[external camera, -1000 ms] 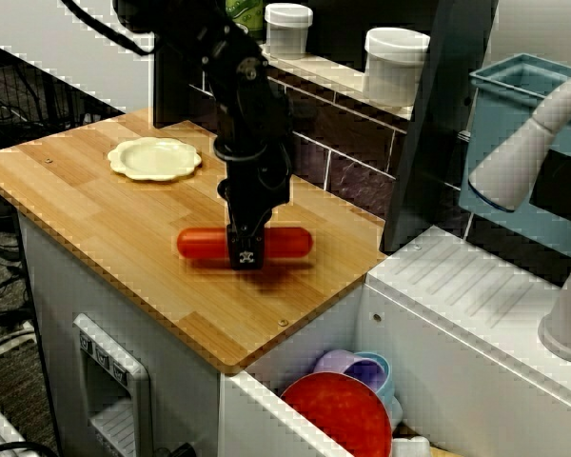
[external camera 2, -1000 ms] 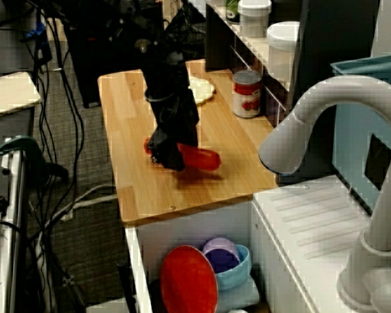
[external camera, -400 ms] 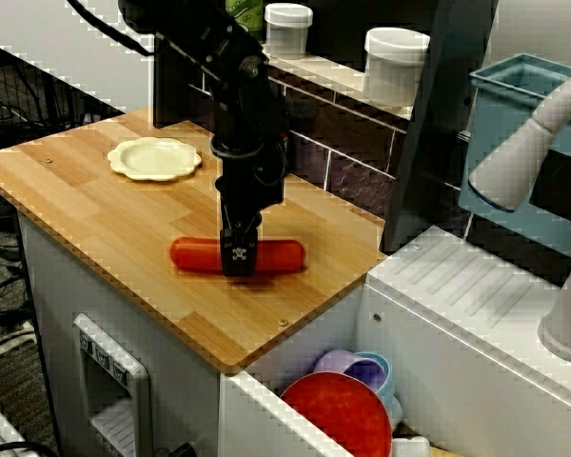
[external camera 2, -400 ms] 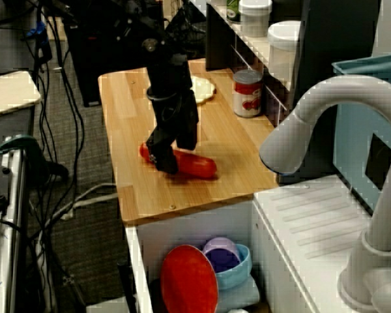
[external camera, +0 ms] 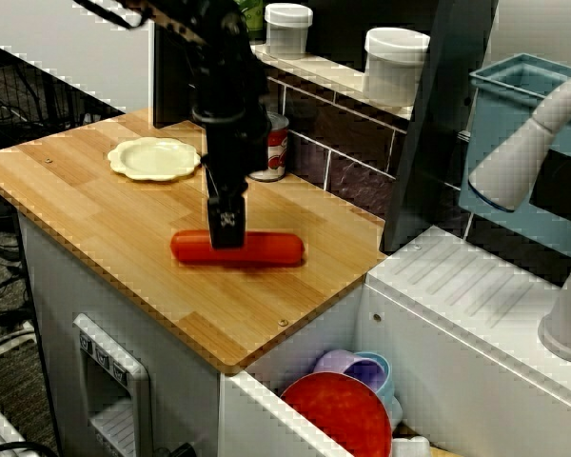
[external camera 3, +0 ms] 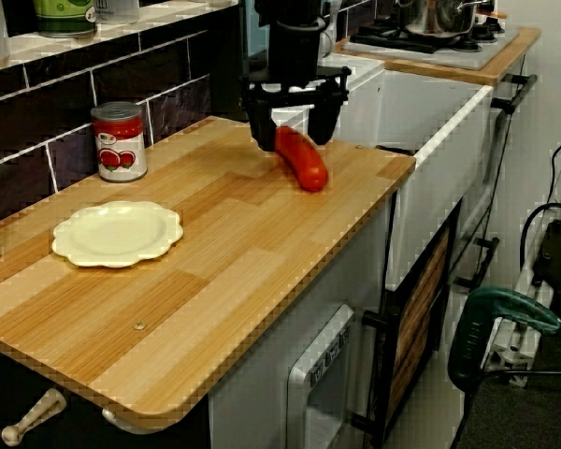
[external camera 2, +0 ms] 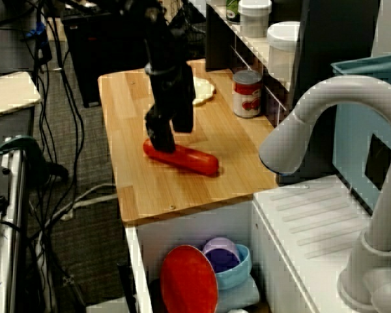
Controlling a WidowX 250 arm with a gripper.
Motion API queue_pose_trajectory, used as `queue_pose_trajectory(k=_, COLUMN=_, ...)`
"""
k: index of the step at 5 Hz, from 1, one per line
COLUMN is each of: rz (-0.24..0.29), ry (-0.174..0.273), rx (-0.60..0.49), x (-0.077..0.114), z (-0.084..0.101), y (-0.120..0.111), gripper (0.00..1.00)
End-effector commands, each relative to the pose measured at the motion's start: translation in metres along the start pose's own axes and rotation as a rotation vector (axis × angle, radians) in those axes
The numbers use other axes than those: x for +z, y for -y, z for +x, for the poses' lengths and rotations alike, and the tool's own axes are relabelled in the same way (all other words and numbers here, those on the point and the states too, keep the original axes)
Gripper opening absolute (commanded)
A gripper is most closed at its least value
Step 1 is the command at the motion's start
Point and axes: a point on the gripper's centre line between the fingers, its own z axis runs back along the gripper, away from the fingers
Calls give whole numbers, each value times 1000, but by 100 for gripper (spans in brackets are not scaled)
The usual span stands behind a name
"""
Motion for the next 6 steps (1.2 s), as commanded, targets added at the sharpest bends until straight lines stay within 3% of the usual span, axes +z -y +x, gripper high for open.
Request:
queue_pose_trajectory(k=1, rz=24, ry=75, rx=51, x=42, z=-30, y=-28, gripper=100)
queue_pose_trajectory(k=3, rz=44, ry=65, rx=110, x=39, z=-47, y=-58, gripper=100)
queue_pose_trajectory(k=6, rz=144, ry=84, rx=253, x=33, z=-76, y=-112, gripper=100)
